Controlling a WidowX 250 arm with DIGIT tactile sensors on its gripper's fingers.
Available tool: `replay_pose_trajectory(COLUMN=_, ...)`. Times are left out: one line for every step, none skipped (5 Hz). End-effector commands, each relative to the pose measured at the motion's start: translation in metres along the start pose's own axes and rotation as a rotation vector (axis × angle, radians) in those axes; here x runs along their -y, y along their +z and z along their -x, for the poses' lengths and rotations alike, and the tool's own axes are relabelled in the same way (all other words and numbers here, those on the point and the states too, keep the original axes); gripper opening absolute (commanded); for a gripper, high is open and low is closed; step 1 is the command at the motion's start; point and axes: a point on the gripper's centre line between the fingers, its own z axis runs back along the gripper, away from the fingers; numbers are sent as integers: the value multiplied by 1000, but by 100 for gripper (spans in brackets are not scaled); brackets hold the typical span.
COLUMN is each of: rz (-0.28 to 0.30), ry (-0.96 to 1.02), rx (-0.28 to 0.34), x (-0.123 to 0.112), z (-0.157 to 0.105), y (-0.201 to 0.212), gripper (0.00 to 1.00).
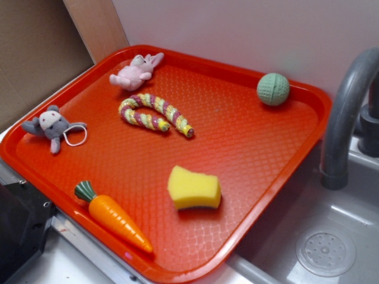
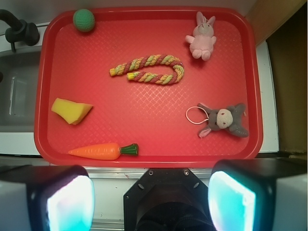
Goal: Grab the gray animal.
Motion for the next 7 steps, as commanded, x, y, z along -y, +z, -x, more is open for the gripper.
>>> replay_pose_trajectory(rz=0, ry=0, rx=0, x=0, z=0, y=0, gripper=100)
replay_pose_trajectory(rz=-7, ry=248, rx=71, x=-11, z=-28, y=-6, gripper=100)
replay_pose_trajectory(rz=-31, ry=496, rx=91, x=-36, z=-51, y=-29, gripper=100)
replay_pose_trajectory(rz=-82, ry=739, rx=139, x=-62, z=-51, y=-53, gripper=100)
replay_pose_trajectory(rz=-131, ry=985, rx=143, x=-91, z=-50, y=-85, gripper=100)
replay_pose_trajectory(rz=-181, ry=1232, rx=106, x=-114, z=-44, y=-125, gripper=100)
replay_pose_trajectory(rz=-216, ry=1259, rx=69, x=-134, z=-46, y=-153, gripper=100)
